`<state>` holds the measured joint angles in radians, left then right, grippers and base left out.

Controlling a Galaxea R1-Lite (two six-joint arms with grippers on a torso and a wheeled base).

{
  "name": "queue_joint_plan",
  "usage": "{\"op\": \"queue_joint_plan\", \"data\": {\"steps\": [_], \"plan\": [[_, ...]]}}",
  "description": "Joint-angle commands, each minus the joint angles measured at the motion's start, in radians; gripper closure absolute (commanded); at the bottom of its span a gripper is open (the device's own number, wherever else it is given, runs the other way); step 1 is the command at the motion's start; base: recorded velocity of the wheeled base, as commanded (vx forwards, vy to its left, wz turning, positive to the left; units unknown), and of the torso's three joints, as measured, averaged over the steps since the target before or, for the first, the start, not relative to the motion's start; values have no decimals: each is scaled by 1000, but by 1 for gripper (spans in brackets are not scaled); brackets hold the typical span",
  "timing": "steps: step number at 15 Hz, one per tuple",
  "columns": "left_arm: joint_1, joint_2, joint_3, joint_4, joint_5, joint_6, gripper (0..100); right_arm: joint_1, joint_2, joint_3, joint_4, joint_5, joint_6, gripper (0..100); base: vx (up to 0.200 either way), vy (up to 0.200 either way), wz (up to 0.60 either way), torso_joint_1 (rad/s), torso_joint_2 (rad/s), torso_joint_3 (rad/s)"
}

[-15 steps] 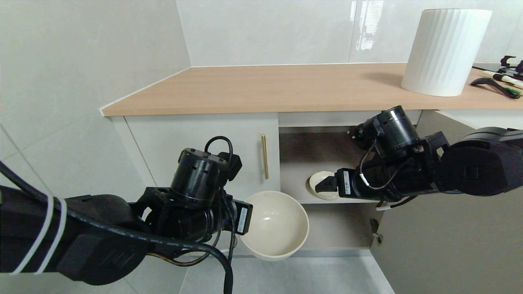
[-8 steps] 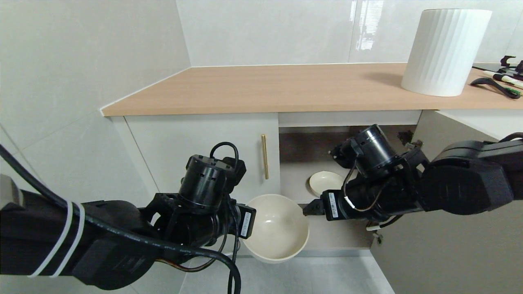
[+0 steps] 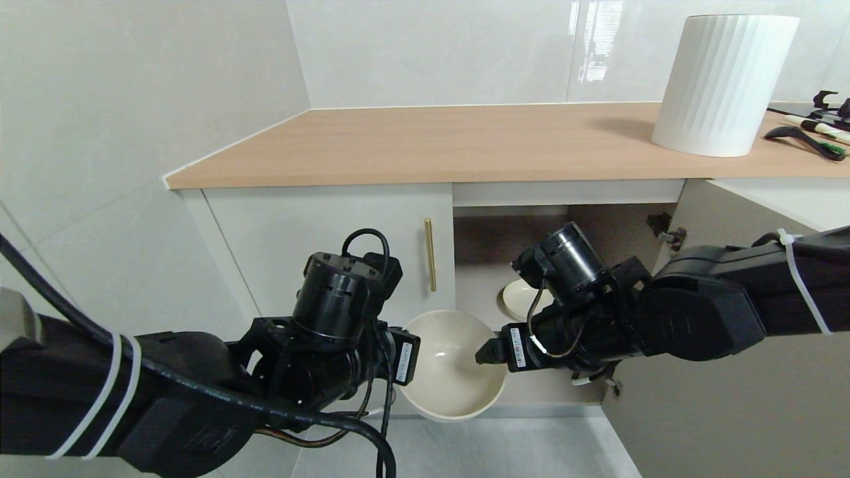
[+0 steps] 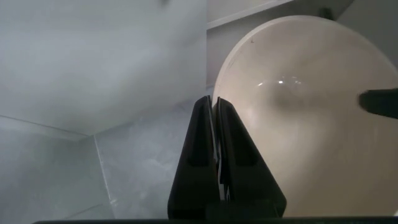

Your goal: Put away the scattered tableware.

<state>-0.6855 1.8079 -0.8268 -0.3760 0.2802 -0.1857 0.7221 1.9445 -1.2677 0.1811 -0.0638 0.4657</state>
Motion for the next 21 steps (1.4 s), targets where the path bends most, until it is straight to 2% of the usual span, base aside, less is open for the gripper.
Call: {"op": "queue_joint_plan", "data": {"steps": [1,2,12,13,16,18,21], "plan": [[0,-2,0,-1,1,-1,100,2,17,-7,0,-1,1,0,0,0,0,0,0,0],[0,-1,0,-1,1,-1,100,2,19,-13,0,-4,1,100,0,0,0,0,0,0],[0,16,2,-3,1,-3,100,25,27,-18,0,-4,4,100,0,0,0,0,0,0],[0,16,2,-3,1,-3,0,25,28,-16,0,-4,4,100,0,0,0,0,0,0],[0,13,2,-15,2,-4,0,25,33,-10,1,-13,5,100,0,0,0,0,0,0],[0,8,6,-35,28,-4,0,17,44,-2,3,-45,5,100,0,0,0,0,0,0],[0,7,11,-70,51,-4,0,-66,93,-39,0,-57,5,100,0,0,0,0,0,0]]}}
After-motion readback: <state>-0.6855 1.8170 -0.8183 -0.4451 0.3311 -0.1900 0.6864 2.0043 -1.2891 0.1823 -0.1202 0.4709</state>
